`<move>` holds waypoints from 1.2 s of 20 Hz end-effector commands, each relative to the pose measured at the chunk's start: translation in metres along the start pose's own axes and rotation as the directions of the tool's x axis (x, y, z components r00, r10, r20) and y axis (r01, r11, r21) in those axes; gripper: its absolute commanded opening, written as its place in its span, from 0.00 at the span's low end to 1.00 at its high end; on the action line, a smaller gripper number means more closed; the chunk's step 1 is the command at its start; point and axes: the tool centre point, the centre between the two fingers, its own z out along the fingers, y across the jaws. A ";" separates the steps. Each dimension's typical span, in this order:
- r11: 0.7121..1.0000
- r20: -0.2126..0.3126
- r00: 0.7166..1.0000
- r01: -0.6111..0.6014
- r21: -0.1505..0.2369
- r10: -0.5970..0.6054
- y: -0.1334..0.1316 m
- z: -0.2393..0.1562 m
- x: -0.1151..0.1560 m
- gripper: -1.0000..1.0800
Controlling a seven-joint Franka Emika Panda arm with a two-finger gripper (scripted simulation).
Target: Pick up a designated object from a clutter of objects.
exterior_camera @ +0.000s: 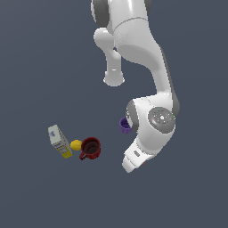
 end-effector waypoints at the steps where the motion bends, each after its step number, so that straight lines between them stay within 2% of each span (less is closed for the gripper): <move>1: 1.000 0.001 1.000 0.000 0.000 0.000 0.000 0.007 0.000 0.96; 8: 1.000 0.000 1.000 0.003 0.000 -0.003 -0.001 0.042 -0.001 0.96; 14: 1.000 0.000 1.000 0.003 0.000 -0.003 0.000 0.048 0.001 0.96; 15: 1.000 0.000 1.000 0.003 0.000 -0.003 0.000 0.048 0.001 0.00; 24: 1.000 0.000 1.000 0.003 0.000 -0.003 0.000 0.048 0.001 0.00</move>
